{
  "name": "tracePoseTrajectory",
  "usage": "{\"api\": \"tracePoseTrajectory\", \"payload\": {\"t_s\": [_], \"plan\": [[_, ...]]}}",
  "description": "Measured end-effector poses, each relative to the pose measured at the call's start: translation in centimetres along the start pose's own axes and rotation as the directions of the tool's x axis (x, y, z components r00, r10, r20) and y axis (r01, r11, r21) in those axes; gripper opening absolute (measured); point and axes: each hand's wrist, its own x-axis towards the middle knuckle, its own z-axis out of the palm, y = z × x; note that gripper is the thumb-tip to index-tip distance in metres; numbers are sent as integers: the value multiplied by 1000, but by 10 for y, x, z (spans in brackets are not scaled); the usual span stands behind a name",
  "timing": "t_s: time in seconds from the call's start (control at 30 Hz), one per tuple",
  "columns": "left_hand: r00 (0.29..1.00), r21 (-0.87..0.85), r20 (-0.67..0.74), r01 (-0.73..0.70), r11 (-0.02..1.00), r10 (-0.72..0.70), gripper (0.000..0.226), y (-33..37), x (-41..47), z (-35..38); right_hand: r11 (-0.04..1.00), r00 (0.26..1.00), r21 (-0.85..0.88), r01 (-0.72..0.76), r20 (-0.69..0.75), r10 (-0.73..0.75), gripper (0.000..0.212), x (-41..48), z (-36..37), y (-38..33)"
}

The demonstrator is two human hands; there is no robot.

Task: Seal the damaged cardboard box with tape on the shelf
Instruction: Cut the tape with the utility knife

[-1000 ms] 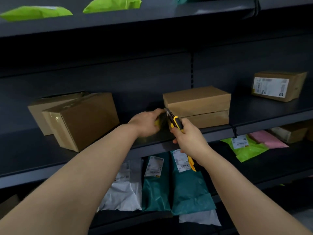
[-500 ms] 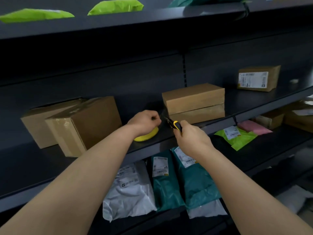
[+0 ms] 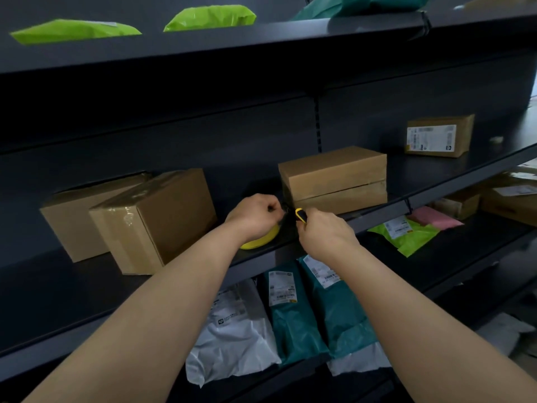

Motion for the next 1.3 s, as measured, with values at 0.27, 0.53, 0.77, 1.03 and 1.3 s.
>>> {"api": "tracePoseTrajectory", "payload": {"t_s": [0.27, 0.53, 0.77, 1.03, 1.3], "plan": [[998, -5, -59, 5, 1000, -5, 18, -6, -3, -9, 979, 995, -199, -36, 88, 55, 21, 3, -5, -13], [995, 92, -71, 75, 993, -68, 18, -42, 2, -24, 1000, 999, -11, 26, -20, -26, 25, -4, -16, 2], [986, -237, -151, -107, 966, 72, 18, -39, -14, -32, 811, 992, 578, 89, -125, -20, 22, 0, -7, -21], [969, -574, -92, -238, 783, 227, 12, -33, -59, -48, 529, 984, 841, -110, 168, -62, 25, 2, 0, -42], [966, -502, -17, -230, 834, 256, 13, -30, -60, -53, 540, 976, 841, 15, 104, -191, 33, -6, 6, -49]]}}
